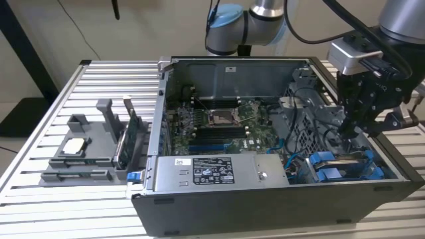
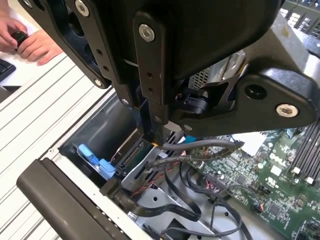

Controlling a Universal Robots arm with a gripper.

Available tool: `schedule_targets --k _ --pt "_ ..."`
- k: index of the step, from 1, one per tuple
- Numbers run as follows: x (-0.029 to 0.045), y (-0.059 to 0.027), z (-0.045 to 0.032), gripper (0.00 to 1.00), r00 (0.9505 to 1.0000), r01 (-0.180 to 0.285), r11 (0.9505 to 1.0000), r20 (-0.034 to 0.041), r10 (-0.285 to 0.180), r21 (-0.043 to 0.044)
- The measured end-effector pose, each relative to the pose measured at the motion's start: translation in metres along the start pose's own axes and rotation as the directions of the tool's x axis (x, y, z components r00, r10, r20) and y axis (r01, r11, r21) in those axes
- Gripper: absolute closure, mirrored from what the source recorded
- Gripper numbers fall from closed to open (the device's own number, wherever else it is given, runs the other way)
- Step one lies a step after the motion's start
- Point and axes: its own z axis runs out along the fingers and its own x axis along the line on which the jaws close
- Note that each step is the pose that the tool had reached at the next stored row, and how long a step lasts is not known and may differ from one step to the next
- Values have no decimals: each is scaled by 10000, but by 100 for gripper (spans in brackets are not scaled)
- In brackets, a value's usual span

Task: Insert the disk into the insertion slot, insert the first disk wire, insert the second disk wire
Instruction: 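Insert the first disk wire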

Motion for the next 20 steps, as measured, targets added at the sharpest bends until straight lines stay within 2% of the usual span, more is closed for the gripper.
schedule_targets --k 7,20 --pt "29 -61 22 81 10000 -37 9999 -4 37 -152" --pt "41 -65 37 81 9999 -145 9998 -25 145 -170"
